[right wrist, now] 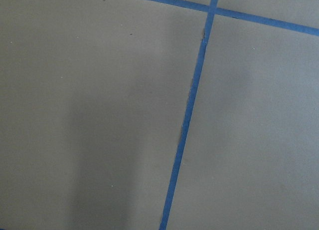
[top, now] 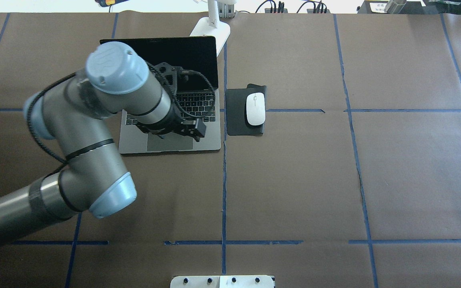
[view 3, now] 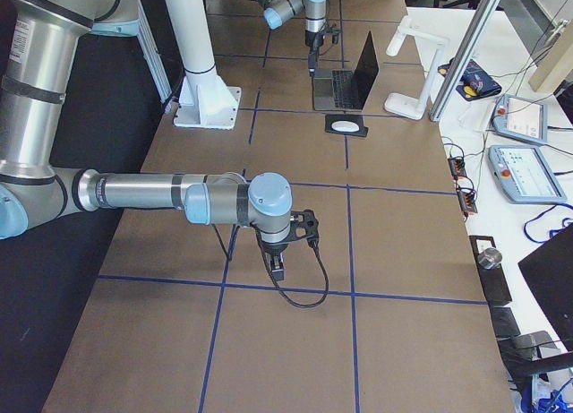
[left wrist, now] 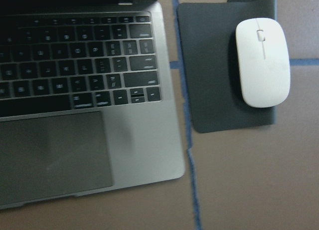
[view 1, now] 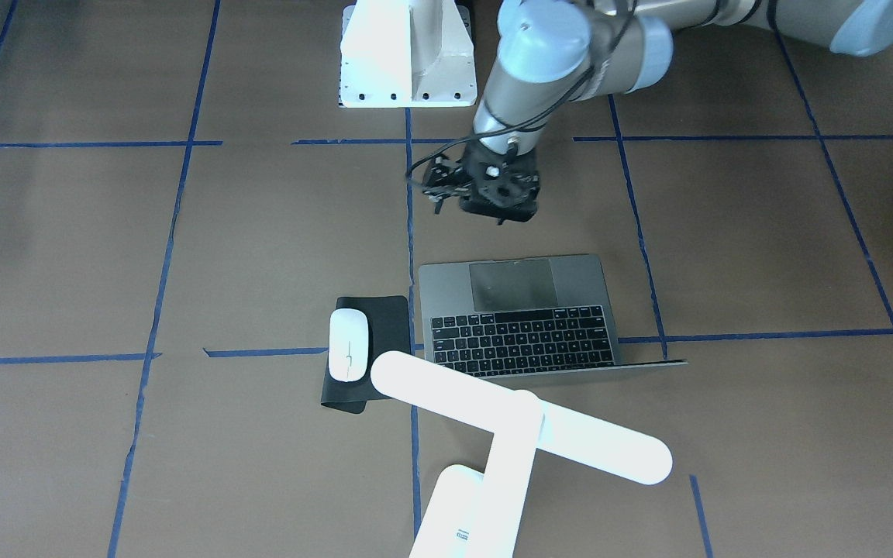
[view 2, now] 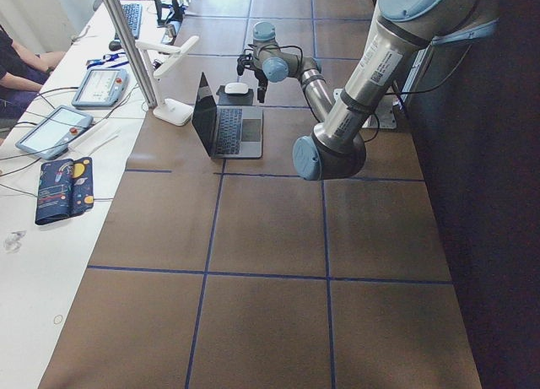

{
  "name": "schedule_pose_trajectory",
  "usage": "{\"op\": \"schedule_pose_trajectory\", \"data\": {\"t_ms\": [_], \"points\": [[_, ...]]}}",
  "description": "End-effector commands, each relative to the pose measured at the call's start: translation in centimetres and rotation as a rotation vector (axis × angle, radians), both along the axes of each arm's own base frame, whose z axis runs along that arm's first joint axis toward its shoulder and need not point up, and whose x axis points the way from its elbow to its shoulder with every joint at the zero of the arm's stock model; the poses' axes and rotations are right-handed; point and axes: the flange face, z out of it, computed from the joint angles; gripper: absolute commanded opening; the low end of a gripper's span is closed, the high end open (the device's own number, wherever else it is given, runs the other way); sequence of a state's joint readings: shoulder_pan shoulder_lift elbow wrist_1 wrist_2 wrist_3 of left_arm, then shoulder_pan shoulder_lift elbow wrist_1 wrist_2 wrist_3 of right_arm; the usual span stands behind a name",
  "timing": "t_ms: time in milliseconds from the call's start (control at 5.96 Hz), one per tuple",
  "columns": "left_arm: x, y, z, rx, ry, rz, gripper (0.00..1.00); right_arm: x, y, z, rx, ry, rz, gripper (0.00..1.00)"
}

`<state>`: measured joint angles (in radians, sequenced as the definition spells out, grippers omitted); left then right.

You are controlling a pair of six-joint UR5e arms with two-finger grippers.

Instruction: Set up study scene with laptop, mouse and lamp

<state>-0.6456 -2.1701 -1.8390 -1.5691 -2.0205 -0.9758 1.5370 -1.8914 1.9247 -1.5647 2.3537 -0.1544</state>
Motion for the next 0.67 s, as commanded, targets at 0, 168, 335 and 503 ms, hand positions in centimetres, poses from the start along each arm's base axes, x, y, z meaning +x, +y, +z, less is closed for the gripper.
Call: {"op": "schedule_pose_trajectory", "data": {"t_ms": [0,168,335,503], "points": [[-10.1,-0.2,6.5,0.154,-0.144,0.114,1.0,0.0,0.0,0.2,-0.02,0.001,0.018,1.0],[-15.5,-2.3,11.2,0.172,-0.172,0.167,1.0,-0.1,-0.7,0.4,-0.03,0.001,0.026,1.0],[-23.7,-4.1,17.0,0.203,-0.192,0.221,1.0,-0.1,-1.8,-0.3,-0.013,-0.002,0.028,1.0],[-31.8,-4.6,23.1,0.202,-0.239,0.219,1.0,-0.2,-2.3,-0.7,-0.015,-0.004,0.039,1.0]]}}
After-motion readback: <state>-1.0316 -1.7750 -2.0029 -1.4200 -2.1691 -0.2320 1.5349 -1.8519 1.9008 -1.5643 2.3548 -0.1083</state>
